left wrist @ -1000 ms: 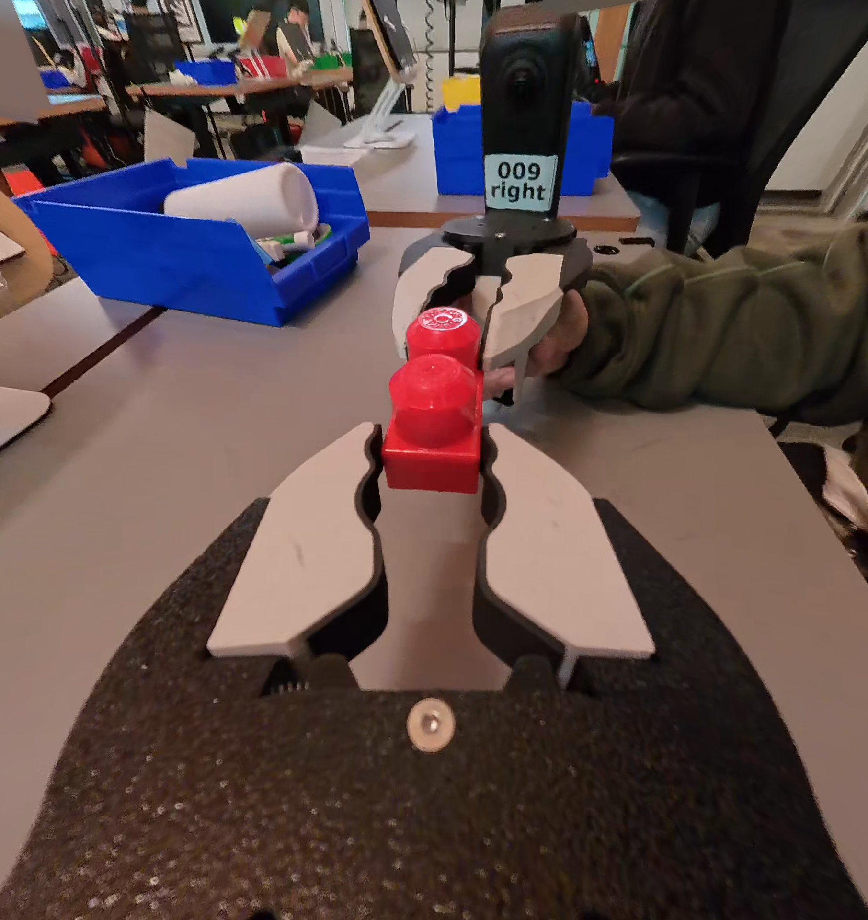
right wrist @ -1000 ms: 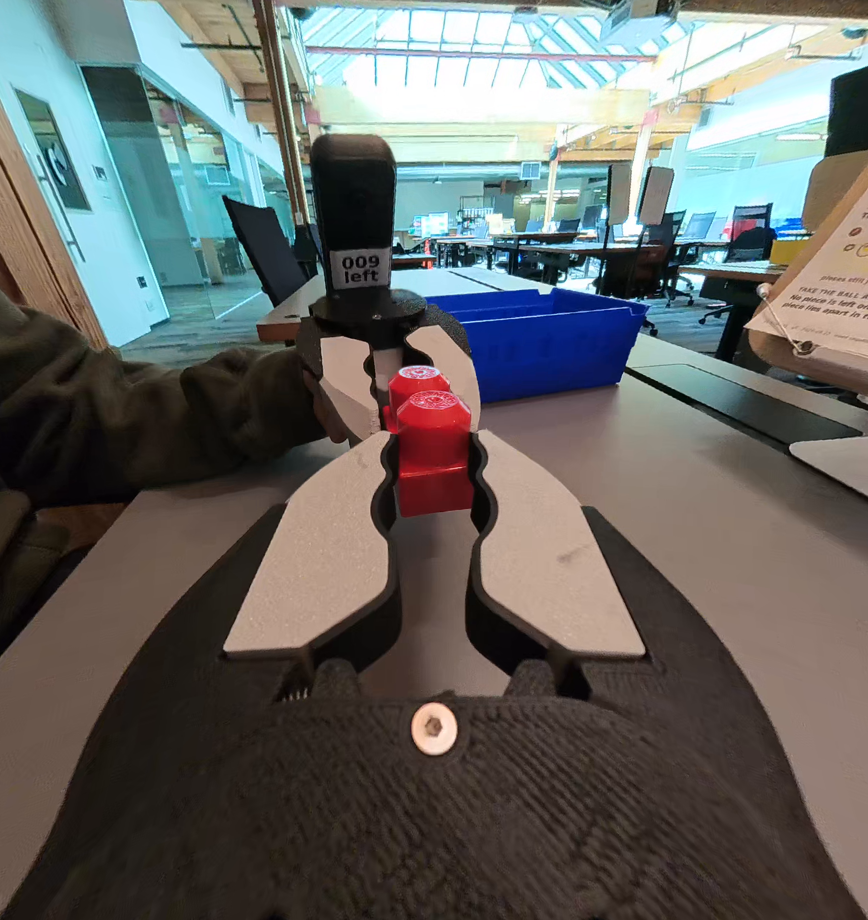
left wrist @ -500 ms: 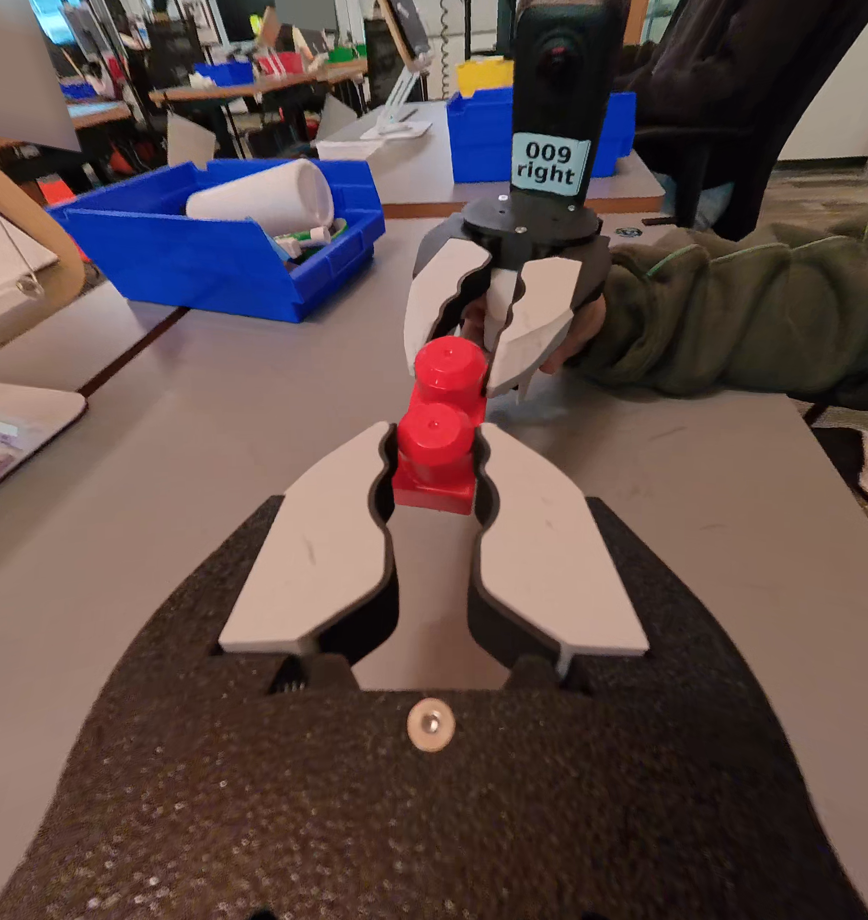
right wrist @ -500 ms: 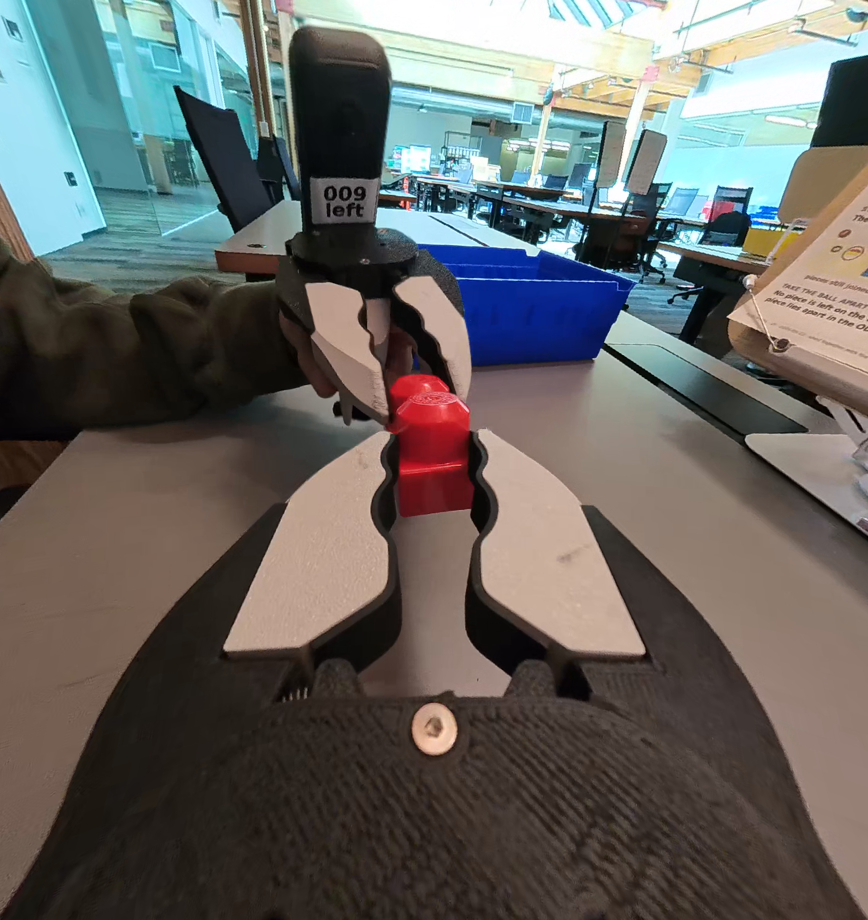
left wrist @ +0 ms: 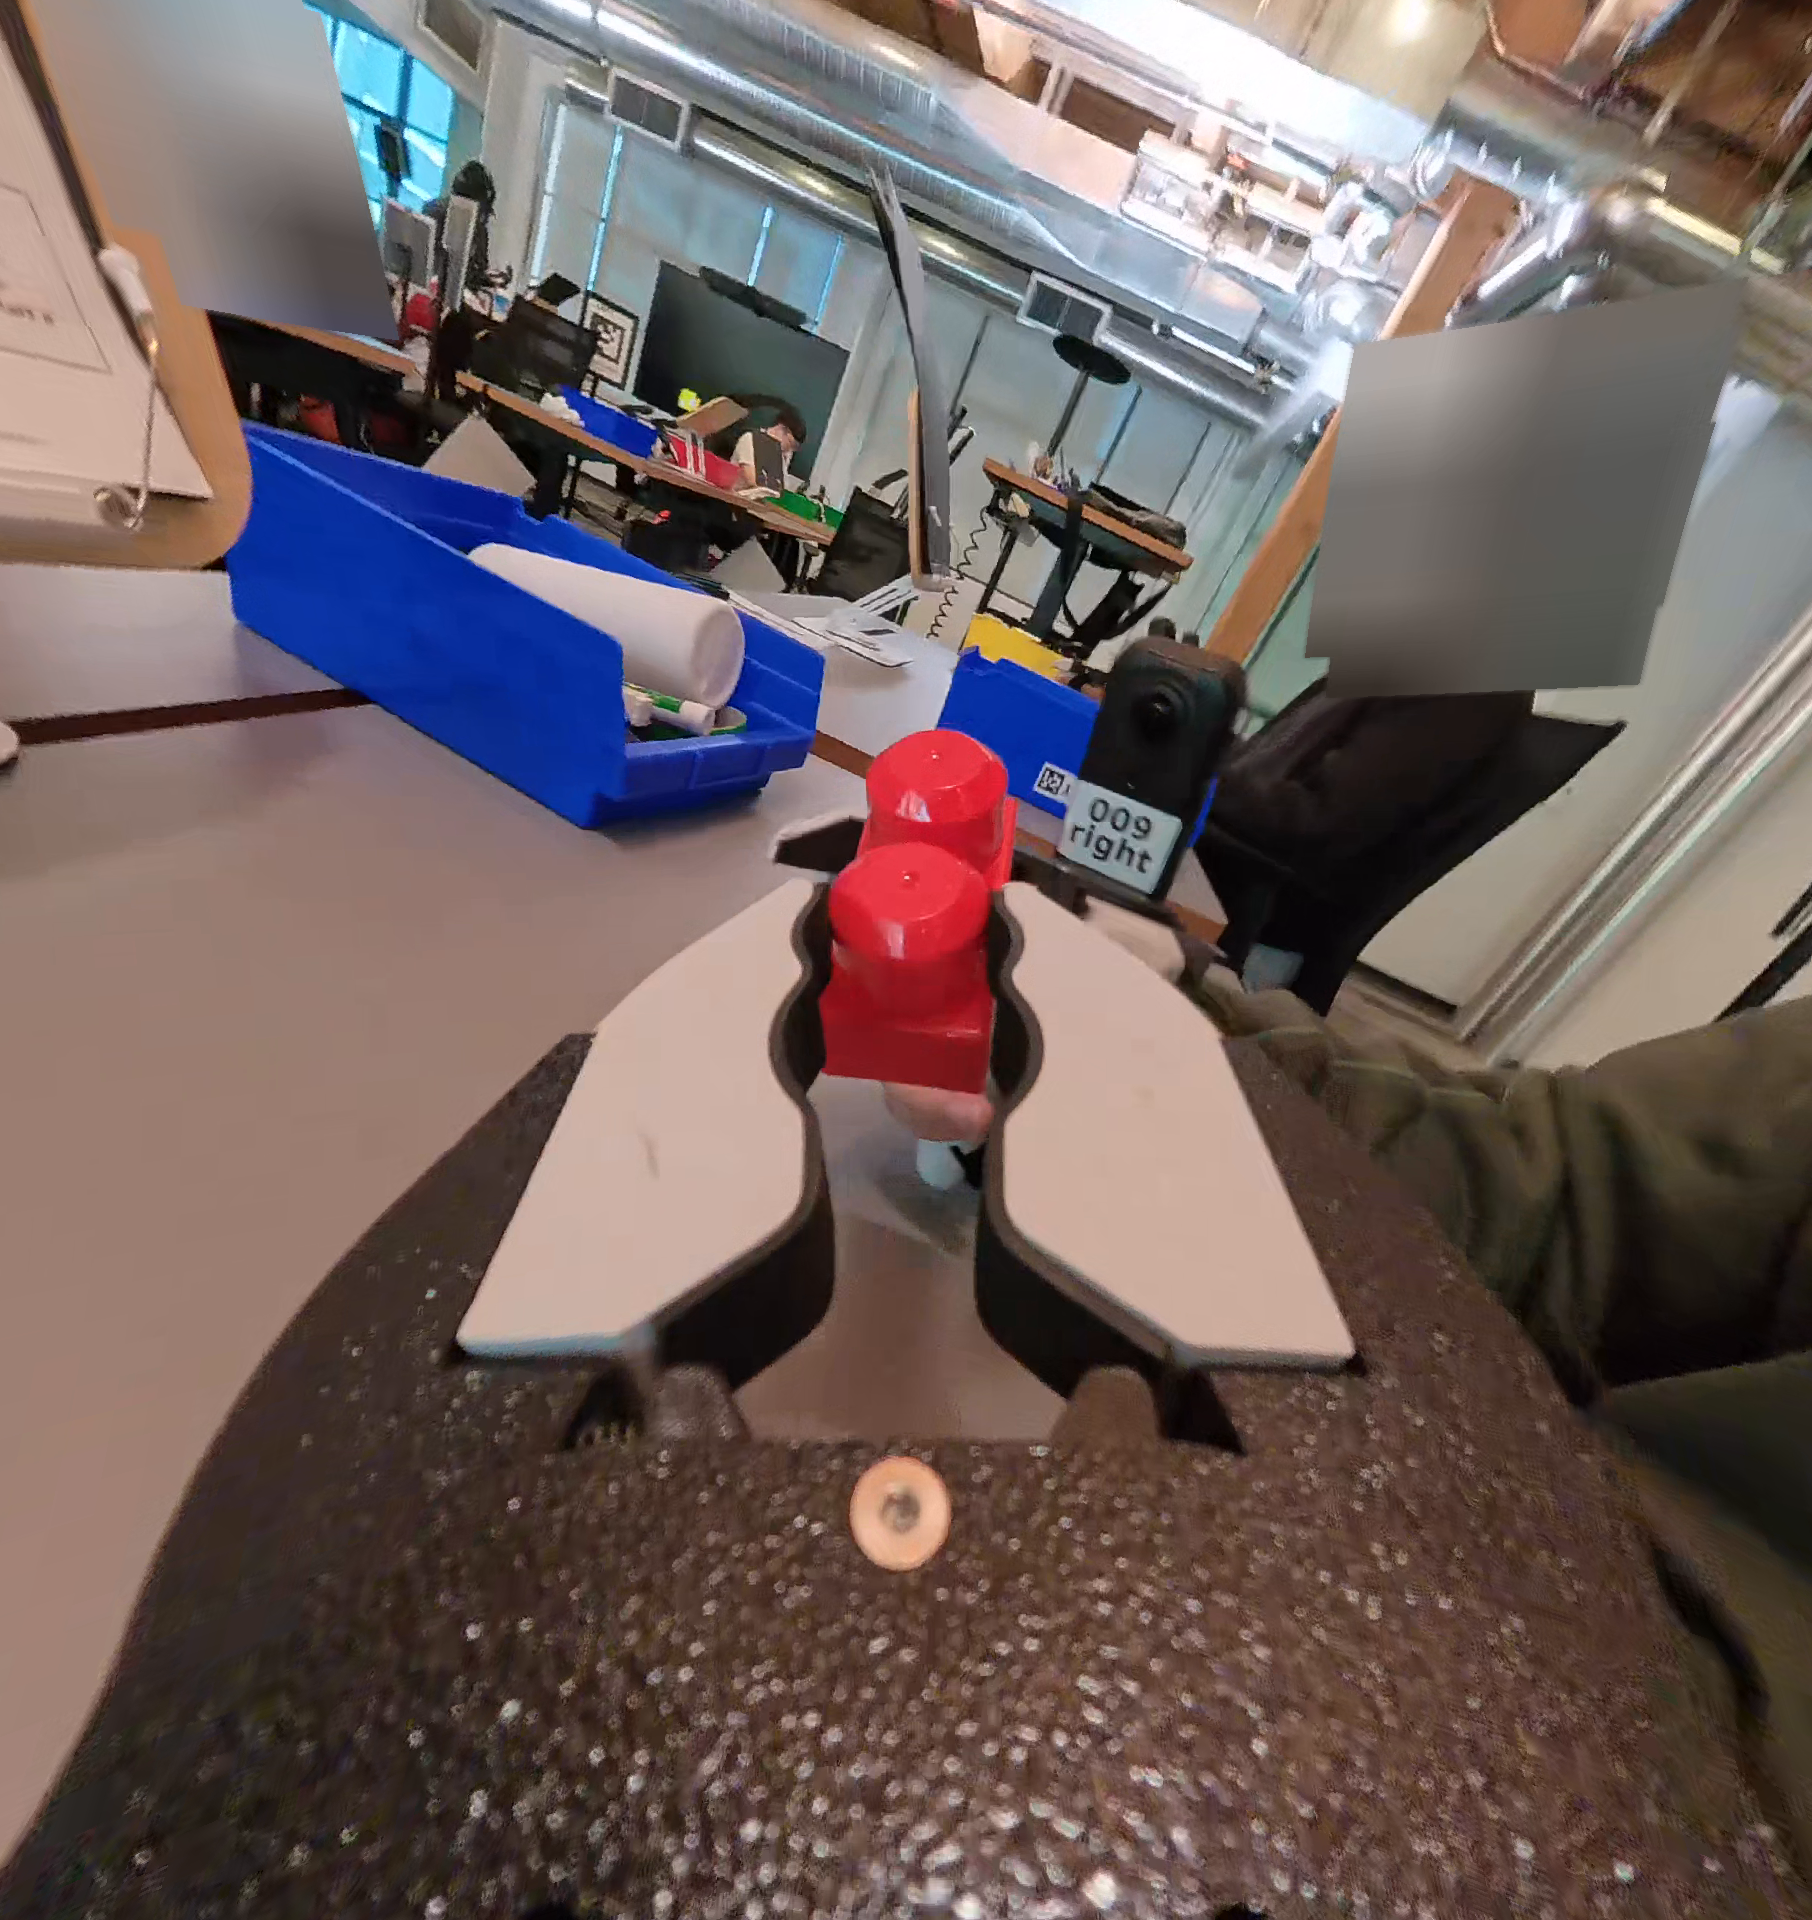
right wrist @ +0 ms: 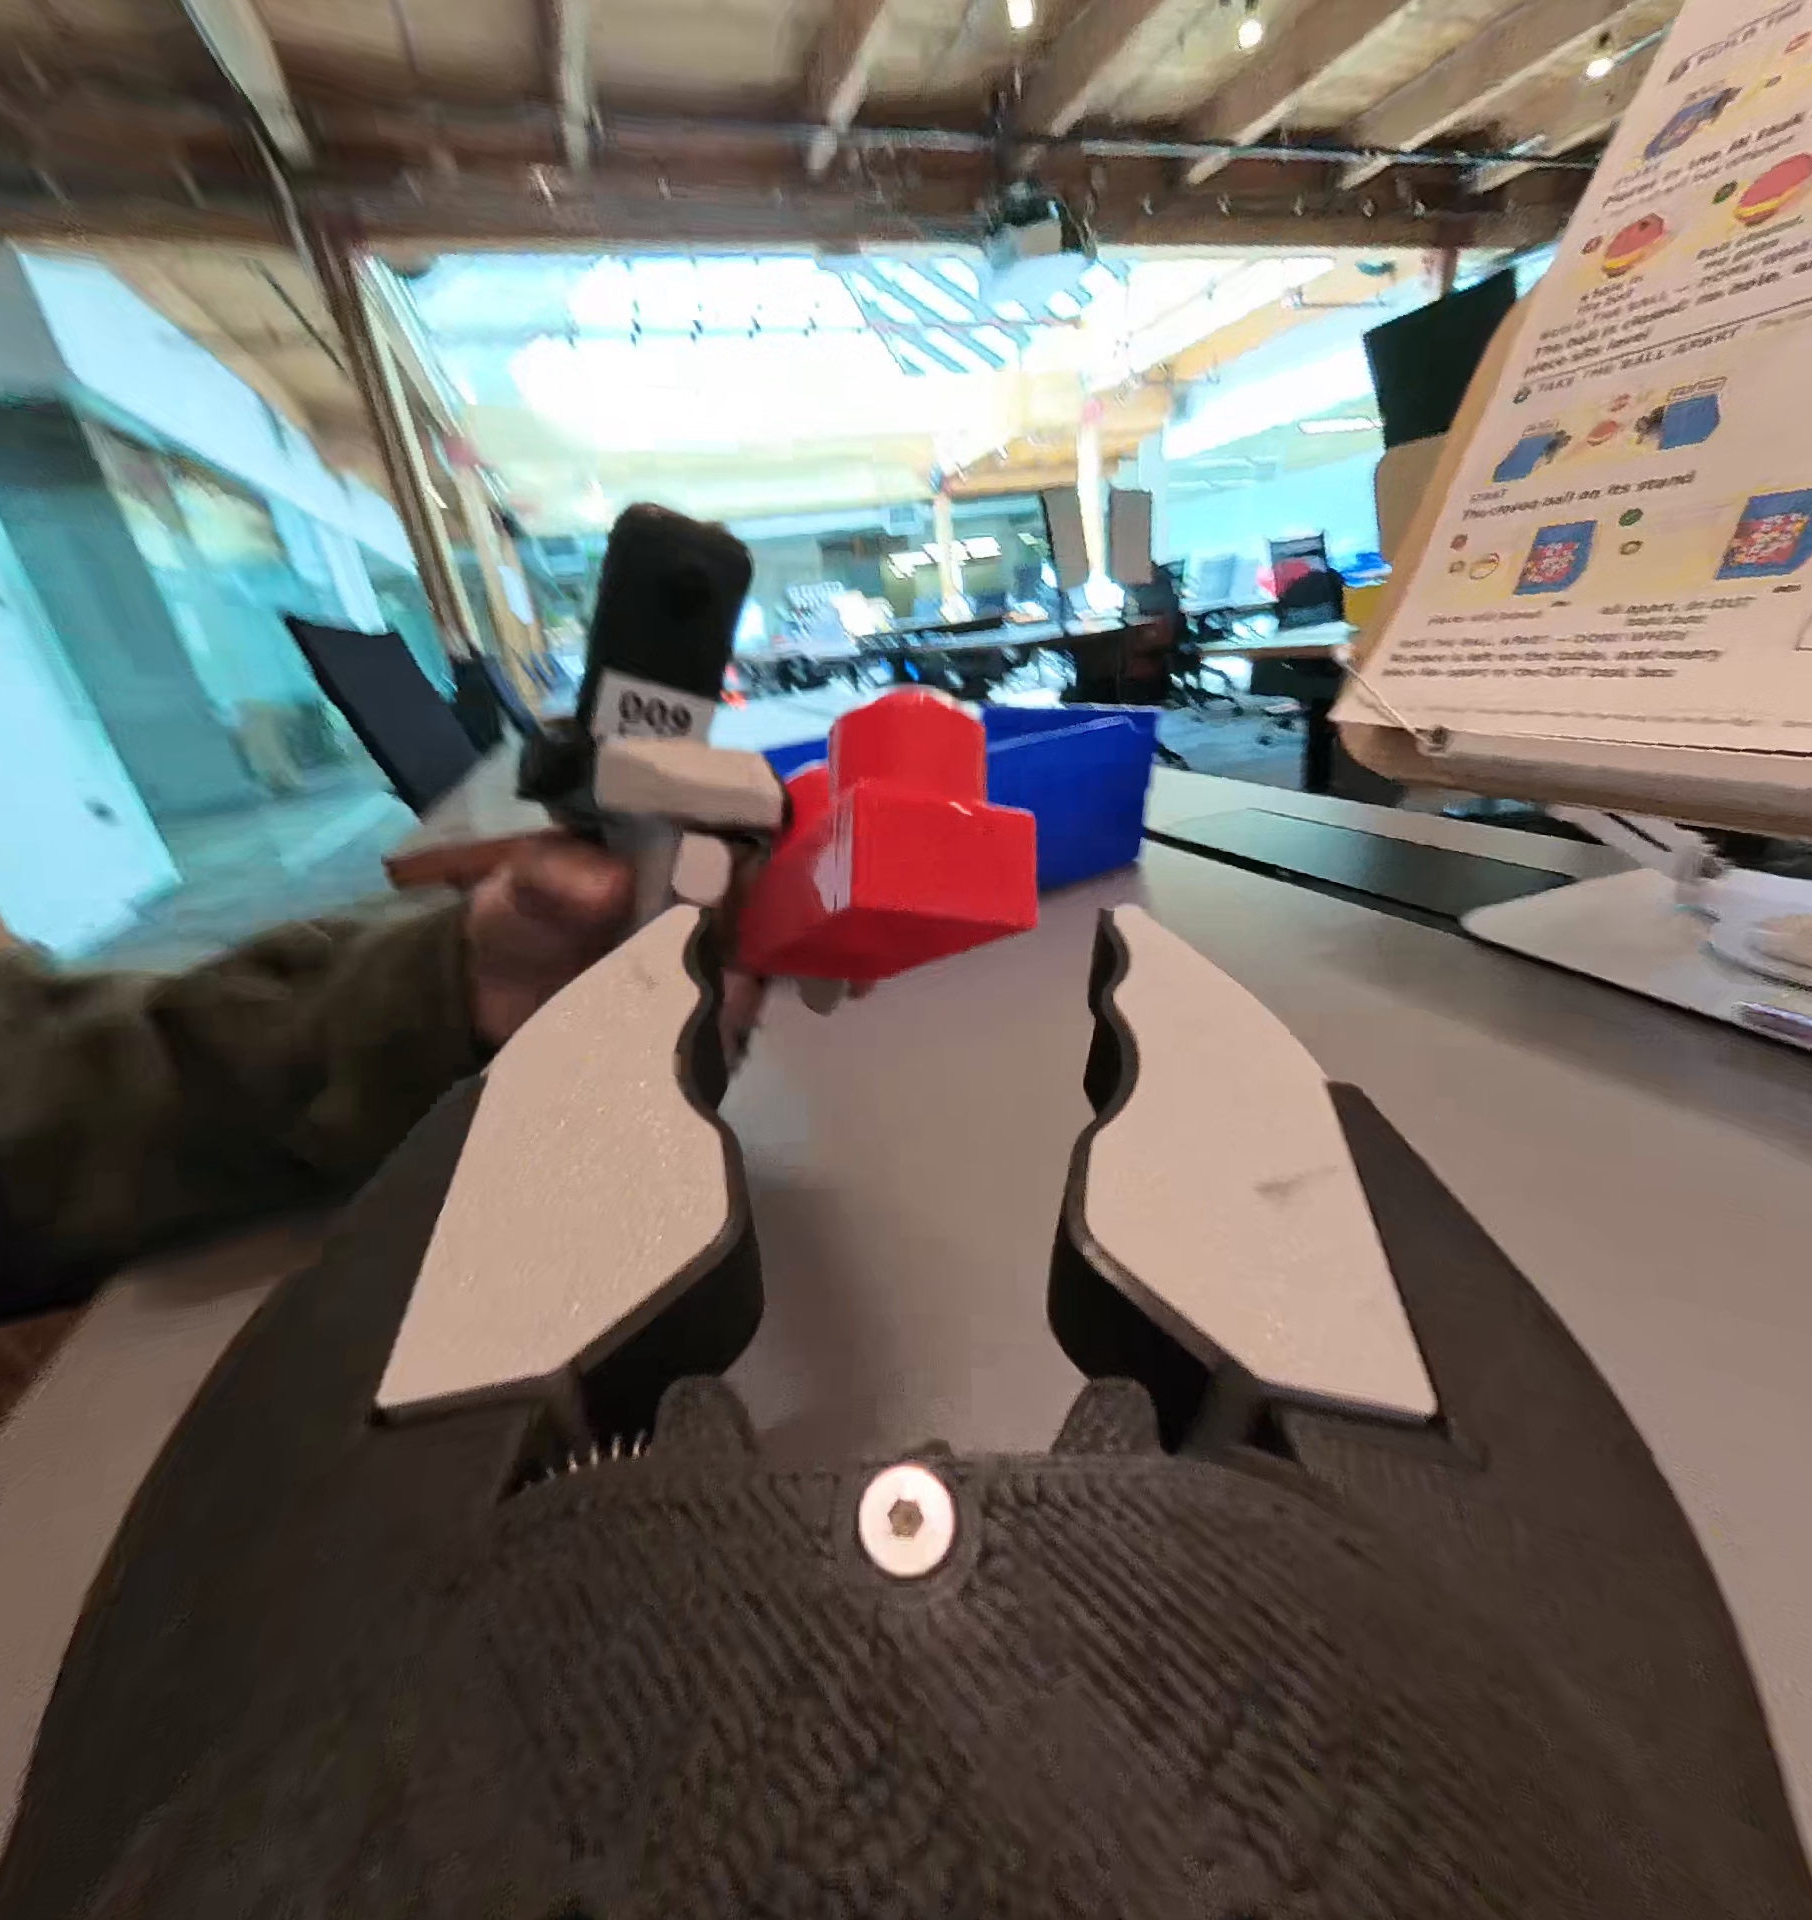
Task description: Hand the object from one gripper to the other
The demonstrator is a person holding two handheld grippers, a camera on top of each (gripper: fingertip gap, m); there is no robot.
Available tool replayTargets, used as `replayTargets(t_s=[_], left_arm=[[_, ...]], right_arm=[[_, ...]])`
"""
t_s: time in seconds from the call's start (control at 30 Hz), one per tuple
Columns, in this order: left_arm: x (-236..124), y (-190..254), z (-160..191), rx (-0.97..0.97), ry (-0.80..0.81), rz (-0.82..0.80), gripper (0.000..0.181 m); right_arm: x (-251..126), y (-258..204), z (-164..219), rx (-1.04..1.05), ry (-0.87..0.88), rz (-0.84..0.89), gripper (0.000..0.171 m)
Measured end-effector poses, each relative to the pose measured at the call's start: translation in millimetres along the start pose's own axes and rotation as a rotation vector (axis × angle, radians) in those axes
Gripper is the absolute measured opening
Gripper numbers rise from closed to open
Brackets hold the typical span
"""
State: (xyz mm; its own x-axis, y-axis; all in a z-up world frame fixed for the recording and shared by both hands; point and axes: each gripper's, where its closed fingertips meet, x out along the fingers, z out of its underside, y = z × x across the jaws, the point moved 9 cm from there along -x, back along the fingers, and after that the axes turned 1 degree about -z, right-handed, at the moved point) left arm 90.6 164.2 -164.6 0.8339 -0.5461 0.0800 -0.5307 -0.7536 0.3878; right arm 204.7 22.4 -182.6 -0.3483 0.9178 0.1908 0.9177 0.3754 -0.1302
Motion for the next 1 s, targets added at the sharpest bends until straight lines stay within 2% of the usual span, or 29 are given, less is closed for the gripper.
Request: replayTargets(t_s=[0.03,0.1,0.13,0.3,0.37,0.47,0.53,0.6,0.73,0.8,0.87,0.93,1.0], left_arm=[[0.3,1.8,-0.1,0.027,-0.006,0.011,0.028],[1.5,4.5,0.0,0.057,-0.005,0.011,0.028],[2.0,5.3,0.2,0.063,-0.006,0.012,0.028],[0.0,10.6,-0.3,0.159,-0.017,0.052,0.028],[-4.7,16.2,-2.4,0.256,-0.023,0.12,0.028],[-14.8,27.1,-5.2,0.435,-0.045,0.195,0.059],[-18.8,32.5,-5.8,0.499,-0.058,0.227,0.072],[-19.3,38.0,-1.9,0.484,-0.084,0.315,0.079],[-12.4,47.7,8.8,0.484,-0.102,0.421,0.073],[-9.2,48.3,14.6,0.485,-0.126,0.447,0.064],[-8.2,49.5,15.9,0.472,-0.11,0.485,0.064],[-8.2,48.1,13.6,0.497,-0.111,0.455,0.063],[-8.7,43.6,8.4,0.496,-0.101,0.381,0.063]], right_arm=[[-1.5,1.3,-1.9,0.058,0.038,-0.024,0.063],[-4.4,4.2,-3.1,0.151,0.081,-0.083,0.042],[-4.9,4.4,-2.8,0.179,0.082,-0.11,0.039],[-6.8,4.1,-7.9,0.184,0.032,-0.182,0.037],[-6.0,4.4,-8.1,0.28,0.025,-0.264,0.037],[-4.0,5.7,-1.8,0.54,0.005,-0.428,0.036],[-1.9,1.7,5.9,0.658,-0.068,-0.549,0.037],[1.3,-5.6,12.2,0.688,-0.135,-0.615,0.037],[7.0,-18.6,14.3,0.718,-0.166,-0.725,0.037],[7.9,-21.4,15.7,0.71,-0.177,-0.735,0.037],[7.2,-24.1,16.2,0.689,-0.194,-0.761,0.037],[6.9,-23.2,14.1,0.662,-0.164,-0.738,0.038],[6.5,-17.4,12.1,0.616,-0.107,-0.641,0.04]])
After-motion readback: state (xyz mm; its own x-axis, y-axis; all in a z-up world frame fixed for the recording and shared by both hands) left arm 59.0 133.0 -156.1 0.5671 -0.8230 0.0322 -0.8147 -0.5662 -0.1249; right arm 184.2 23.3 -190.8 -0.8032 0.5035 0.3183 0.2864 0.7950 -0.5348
